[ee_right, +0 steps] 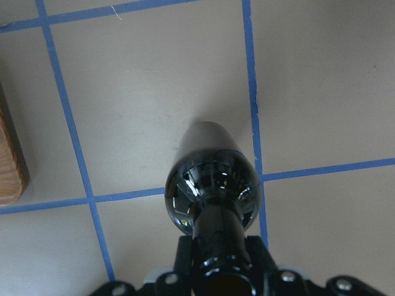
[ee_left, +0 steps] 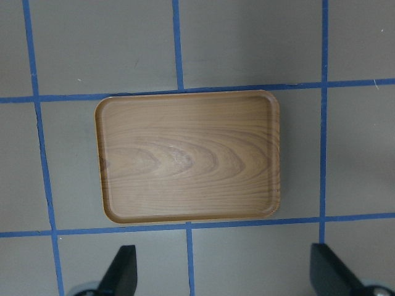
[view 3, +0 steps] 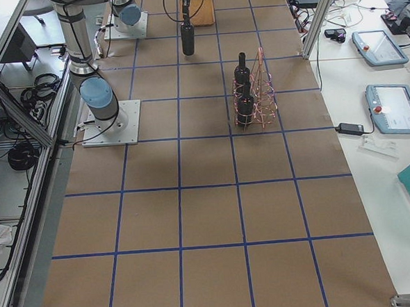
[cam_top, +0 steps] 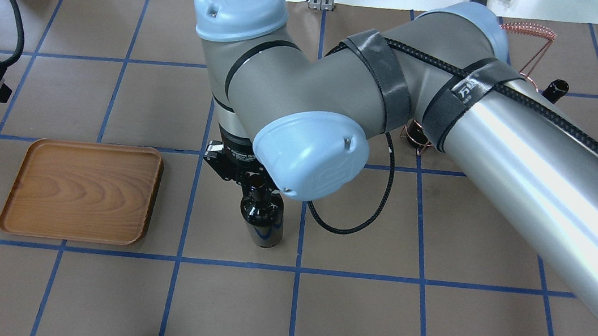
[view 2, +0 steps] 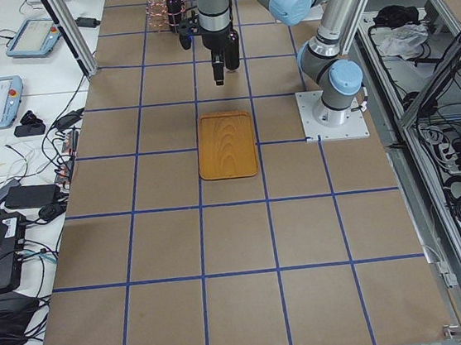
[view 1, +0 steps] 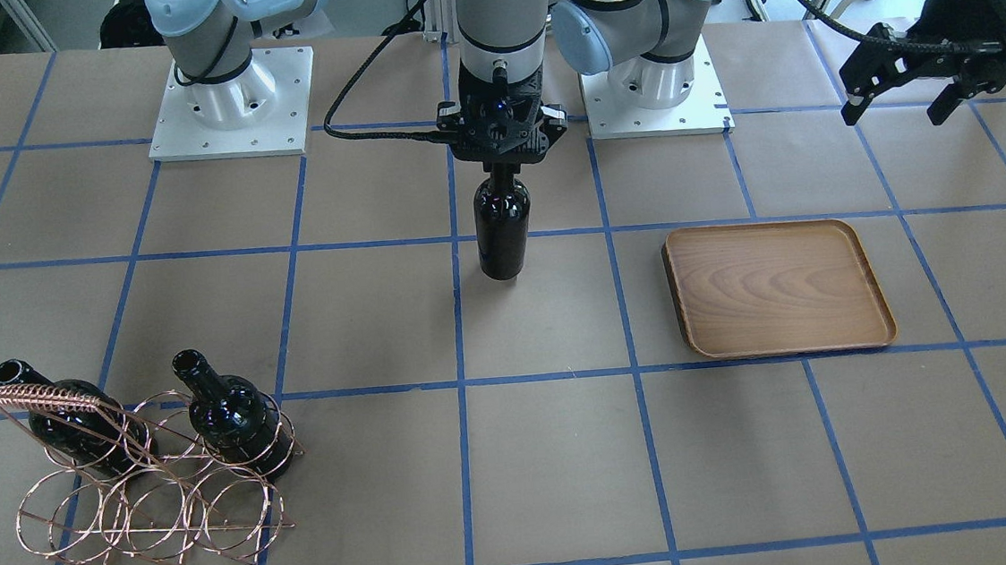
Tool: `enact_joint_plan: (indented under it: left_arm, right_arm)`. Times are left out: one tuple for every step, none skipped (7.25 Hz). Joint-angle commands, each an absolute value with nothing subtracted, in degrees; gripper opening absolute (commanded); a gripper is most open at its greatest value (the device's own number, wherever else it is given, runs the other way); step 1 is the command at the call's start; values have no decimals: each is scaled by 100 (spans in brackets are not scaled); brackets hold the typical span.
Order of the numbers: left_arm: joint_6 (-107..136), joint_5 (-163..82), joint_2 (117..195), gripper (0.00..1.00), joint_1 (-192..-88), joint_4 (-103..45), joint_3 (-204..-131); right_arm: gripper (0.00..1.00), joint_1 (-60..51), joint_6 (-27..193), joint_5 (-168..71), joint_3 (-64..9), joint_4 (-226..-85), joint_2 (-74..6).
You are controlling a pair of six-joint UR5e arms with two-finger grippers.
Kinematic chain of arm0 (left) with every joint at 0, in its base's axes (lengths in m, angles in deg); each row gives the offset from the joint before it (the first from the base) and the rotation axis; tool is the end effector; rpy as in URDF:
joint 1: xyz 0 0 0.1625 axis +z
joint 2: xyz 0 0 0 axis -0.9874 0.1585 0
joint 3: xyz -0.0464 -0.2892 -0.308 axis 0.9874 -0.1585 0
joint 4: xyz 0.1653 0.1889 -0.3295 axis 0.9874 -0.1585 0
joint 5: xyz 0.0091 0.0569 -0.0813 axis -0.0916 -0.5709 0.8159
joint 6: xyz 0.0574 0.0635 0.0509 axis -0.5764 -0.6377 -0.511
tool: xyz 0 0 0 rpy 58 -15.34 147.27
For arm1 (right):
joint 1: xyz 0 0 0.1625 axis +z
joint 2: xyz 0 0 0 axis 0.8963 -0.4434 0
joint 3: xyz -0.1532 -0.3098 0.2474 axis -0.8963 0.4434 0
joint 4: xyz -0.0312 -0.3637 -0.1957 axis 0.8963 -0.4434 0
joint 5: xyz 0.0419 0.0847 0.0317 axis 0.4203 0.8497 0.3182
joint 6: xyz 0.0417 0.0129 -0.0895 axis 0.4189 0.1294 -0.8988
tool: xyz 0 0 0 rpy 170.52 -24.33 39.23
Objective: Take wine from basket and place on tray
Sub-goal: 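Stand the bottle upright on the table, release, and raise the right gripper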
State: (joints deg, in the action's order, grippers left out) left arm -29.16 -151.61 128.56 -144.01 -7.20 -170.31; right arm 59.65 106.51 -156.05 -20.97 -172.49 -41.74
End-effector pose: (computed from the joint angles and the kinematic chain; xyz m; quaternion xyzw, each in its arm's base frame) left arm 0.0753 -0.4454 0.5098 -0.0162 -0.9998 -0.0039 0.0067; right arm 0.4327 -0.3982 0.4068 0.0598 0.9960 0.0651 0.0102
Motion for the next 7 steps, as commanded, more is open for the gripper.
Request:
enact_joint_plan:
  left_arm:
    - [-2917, -15130, 12861, 100, -14398, -723, -17036]
    - [-2900, -14965, 12844, 100, -14442, -732, -17036]
    - [-2891, -14850, 12844, 100, -14451, -741, -17045]
    - [-2874, -14857, 12852, 100, -14460, -741, -17045]
    - [-2865, -14849, 12852, 100, -14478, -741, -17045]
    - [-2865, -14857, 12844, 100, -14478, -750, -17045]
    - [-2865, -14840, 12826, 100, -14495, -793, -17054]
  right_arm:
    - [8, 6016, 10933, -15496, -2131, -17432, -4158]
    - [8, 6103, 11118, -15495, -2131, -17512, -4140]
    - [9, 6165, 11260, -15503, -2122, -17626, -4088]
    - [15, 6217, 11270, -15530, -2122, -17644, -4044]
    - [52, 6244, 11287, -15547, -2122, -17644, -4017]
    - [76, 6270, 11287, -15600, -2122, -17723, -3991]
    - [99, 6262, 11287, -15609, -2087, -17828, -3990]
